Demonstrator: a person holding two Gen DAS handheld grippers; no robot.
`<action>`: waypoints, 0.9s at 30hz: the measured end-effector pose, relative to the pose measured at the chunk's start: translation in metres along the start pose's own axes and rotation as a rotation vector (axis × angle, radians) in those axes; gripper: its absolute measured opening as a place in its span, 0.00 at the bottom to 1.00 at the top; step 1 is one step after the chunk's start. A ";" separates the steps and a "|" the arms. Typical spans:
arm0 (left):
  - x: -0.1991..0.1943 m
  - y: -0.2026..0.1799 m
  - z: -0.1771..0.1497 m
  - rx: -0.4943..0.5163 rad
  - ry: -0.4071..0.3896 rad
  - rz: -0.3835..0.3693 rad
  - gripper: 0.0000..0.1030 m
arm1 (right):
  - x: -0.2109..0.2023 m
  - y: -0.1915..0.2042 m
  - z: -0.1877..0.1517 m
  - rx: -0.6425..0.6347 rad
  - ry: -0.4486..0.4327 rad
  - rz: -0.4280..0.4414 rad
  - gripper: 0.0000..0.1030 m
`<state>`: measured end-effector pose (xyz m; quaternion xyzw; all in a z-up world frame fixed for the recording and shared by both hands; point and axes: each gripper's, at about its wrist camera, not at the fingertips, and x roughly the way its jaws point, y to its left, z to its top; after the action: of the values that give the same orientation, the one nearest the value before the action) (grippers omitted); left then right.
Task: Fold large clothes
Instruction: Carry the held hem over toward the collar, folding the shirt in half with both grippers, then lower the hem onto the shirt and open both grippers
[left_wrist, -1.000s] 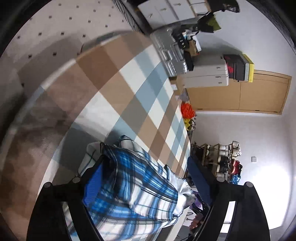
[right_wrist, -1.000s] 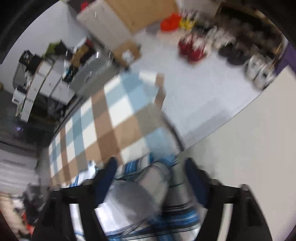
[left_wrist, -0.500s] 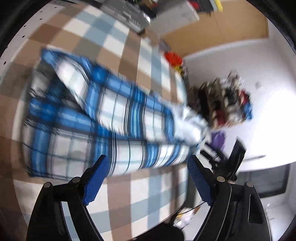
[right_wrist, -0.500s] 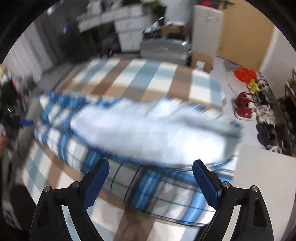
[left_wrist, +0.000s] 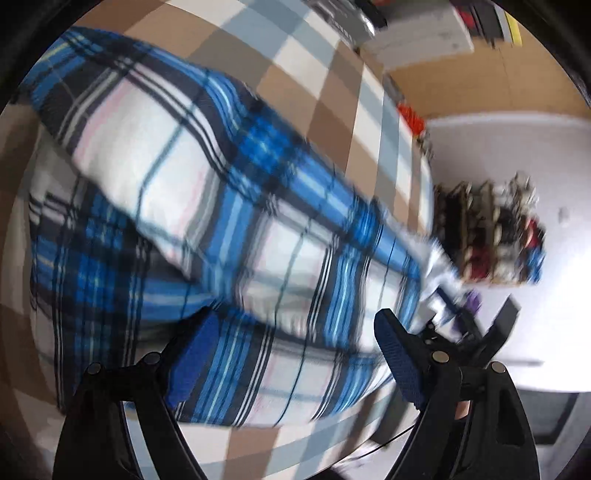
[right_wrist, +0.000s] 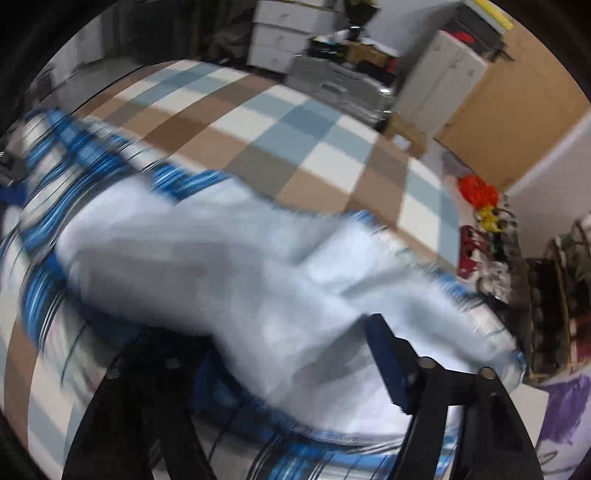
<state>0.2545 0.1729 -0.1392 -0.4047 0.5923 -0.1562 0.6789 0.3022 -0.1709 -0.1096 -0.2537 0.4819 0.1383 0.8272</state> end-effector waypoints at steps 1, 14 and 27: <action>-0.004 0.004 0.003 -0.020 -0.029 -0.020 0.80 | 0.002 -0.005 0.008 0.025 -0.015 -0.019 0.58; -0.033 0.018 -0.001 0.006 -0.223 -0.070 0.81 | -0.022 -0.083 0.068 0.428 -0.285 -0.237 0.61; -0.040 -0.010 -0.095 0.390 -0.185 0.110 0.81 | -0.082 -0.033 -0.092 0.337 -0.257 0.188 0.83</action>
<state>0.1585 0.1592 -0.1020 -0.2454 0.5074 -0.1929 0.8032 0.2101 -0.2481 -0.0666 -0.0461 0.4106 0.1633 0.8959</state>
